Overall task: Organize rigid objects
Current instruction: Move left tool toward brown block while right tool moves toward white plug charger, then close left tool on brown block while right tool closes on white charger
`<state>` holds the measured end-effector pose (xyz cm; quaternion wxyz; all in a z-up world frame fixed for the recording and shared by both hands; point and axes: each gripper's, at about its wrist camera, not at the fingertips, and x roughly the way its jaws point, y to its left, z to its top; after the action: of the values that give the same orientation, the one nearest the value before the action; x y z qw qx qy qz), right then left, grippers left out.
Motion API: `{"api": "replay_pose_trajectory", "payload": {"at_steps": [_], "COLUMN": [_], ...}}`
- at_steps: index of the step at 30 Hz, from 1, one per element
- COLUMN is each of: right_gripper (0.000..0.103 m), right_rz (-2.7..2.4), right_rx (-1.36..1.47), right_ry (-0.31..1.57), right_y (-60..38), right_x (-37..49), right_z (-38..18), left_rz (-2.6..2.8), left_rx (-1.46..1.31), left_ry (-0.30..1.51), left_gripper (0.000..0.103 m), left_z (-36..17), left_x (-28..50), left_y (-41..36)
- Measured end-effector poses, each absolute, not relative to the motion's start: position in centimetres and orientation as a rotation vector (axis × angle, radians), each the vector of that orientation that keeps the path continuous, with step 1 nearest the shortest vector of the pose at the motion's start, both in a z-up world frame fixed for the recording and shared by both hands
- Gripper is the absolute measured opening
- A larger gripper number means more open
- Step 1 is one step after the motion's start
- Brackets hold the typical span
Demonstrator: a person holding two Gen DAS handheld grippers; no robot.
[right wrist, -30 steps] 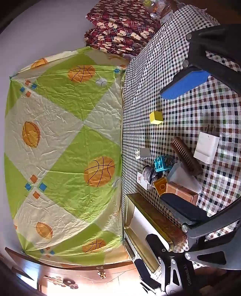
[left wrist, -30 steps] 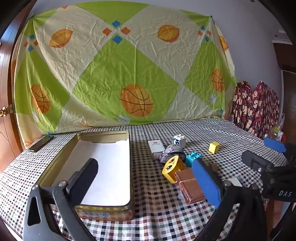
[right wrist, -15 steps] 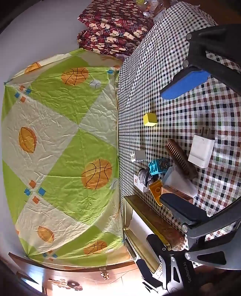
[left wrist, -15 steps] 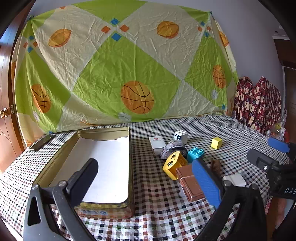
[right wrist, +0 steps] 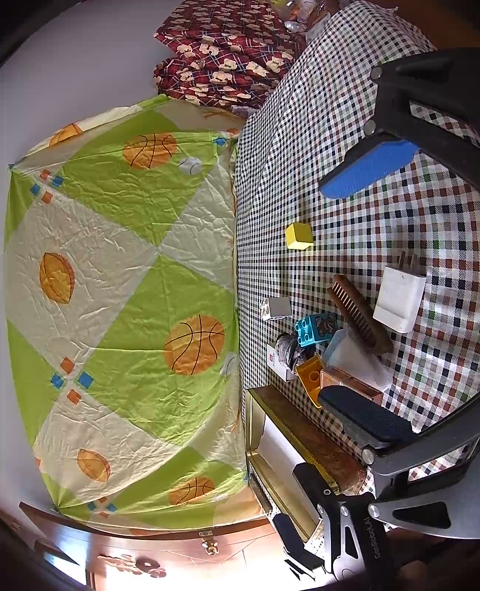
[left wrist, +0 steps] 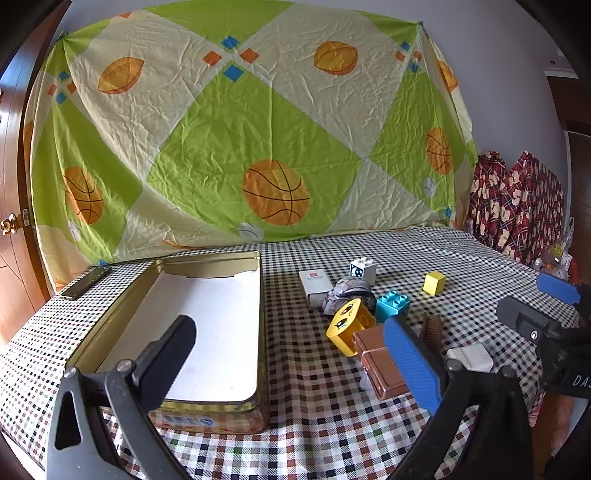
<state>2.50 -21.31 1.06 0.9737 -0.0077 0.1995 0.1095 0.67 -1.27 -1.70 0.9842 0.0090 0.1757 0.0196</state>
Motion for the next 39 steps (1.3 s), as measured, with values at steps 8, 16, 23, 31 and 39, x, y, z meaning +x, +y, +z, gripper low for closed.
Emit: {"api": "replay_pose_trajectory", "payload": {"at_steps": [8,16,23,31,39], "right_gripper": [0.102,0.102,0.102,0.102,0.102], "right_rz": [0.213,0.200,0.192,0.198,0.225], "right_rx": [-0.012,-0.006,-0.009,-0.010,-0.023], "right_ry": [0.410,0.430,0.444,0.461,0.508], "right_y": [-21.8,-22.4,-22.7,-22.8,-22.3], "right_x": [2.7,3.2,3.6,4.1,5.0], "right_z": [0.5,-0.6,-1.4,-2.4,-3.8], "left_rz": [0.041,0.041,0.040,0.028,-0.032], "left_rx": [0.029,0.041,0.041,0.031,0.034], "left_ry": [0.359,0.367,0.372,0.385,0.410], "left_gripper": [0.103,0.103,0.103,0.103,0.103], "left_z": [-1.9,-2.2,-2.5,-3.0,-3.4], "left_x": [0.8,1.1,1.3,1.8,2.7], "left_y": [-1.4,-1.8,-2.1,-2.4,-4.0]}}
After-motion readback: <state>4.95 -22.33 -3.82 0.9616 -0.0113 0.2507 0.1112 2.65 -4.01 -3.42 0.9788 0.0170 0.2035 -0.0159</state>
